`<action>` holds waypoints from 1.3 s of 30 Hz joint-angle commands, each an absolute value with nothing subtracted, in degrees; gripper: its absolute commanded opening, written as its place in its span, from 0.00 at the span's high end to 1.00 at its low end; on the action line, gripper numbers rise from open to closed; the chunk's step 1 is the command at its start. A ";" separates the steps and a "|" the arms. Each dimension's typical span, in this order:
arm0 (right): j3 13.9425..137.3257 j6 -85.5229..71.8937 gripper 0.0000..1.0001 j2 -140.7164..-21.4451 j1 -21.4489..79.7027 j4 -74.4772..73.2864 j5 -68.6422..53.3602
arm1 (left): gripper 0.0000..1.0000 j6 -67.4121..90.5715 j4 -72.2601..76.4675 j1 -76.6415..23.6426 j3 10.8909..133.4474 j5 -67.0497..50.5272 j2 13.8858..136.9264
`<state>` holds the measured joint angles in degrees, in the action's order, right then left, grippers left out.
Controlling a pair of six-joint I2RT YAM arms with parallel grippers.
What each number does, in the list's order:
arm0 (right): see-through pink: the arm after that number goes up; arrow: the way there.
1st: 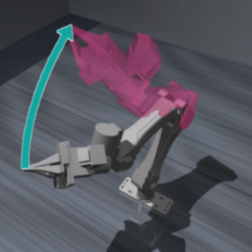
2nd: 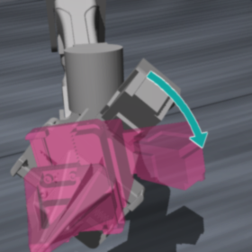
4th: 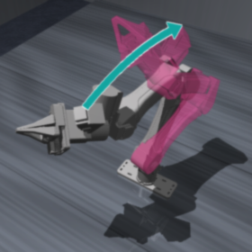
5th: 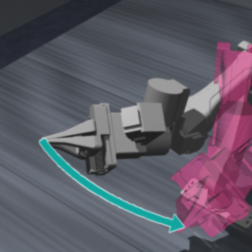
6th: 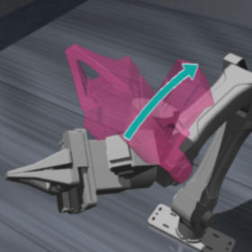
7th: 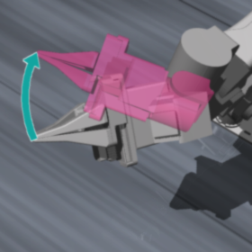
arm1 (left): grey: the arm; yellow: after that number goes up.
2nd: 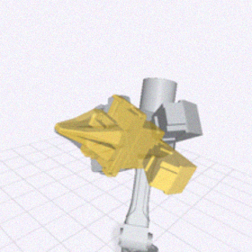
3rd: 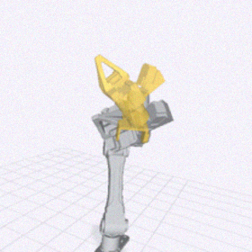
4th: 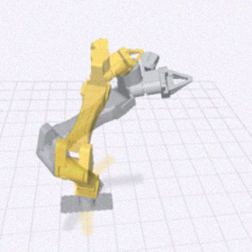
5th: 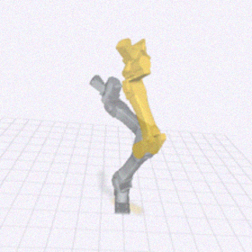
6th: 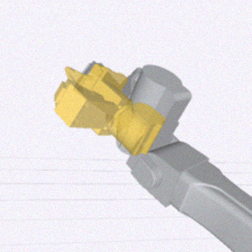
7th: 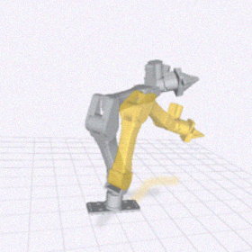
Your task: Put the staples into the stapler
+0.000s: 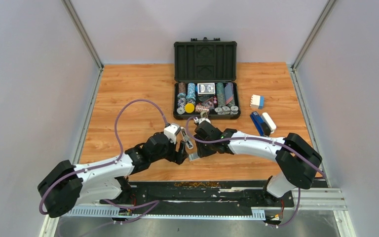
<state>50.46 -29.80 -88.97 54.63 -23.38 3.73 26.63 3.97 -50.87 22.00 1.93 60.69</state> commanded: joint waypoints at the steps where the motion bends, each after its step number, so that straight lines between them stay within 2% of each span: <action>1: 50.58 -30.51 0.70 -88.88 54.47 -19.65 1.15 | 0.14 24.35 9.79 -51.06 21.29 0.96 62.00; 5: 51.31 -30.03 0.68 -87.51 54.51 -21.78 1.80 | 0.15 23.82 14.25 -51.06 18.46 0.91 62.19; 11: 53.63 -30.29 0.66 -89.12 54.62 -25.23 4.12 | 0.23 27.24 19.53 -51.06 16.73 -0.51 65.51; 16: 55.62 -30.11 0.66 -90.29 55.35 -26.02 4.00 | 0.38 30.71 23.83 -51.06 15.75 -1.25 68.34; 21: 58.65 -29.97 0.66 -91.44 56.91 -28.30 6.09 | 0.46 33.06 25.89 -51.06 15.44 -1.54 70.43; 24: 60.07 -30.41 0.66 -93.05 57.46 -29.00 6.69 | 0.55 35.11 27.00 -51.05 14.86 -1.14 71.13; 29: 61.91 -31.43 0.66 -95.68 58.45 -29.82 7.18 | 0.56 40.22 29.42 -51.06 11.89 -0.18 70.05; 39: 65.78 -31.54 0.63 -98.96 60.62 -33.10 9.40 | 0.55 44.40 25.47 -51.06 6.68 8.80 58.32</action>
<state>62.30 -30.41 -97.91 59.64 -31.57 7.14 42.00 25.74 -50.92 7.46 4.21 61.89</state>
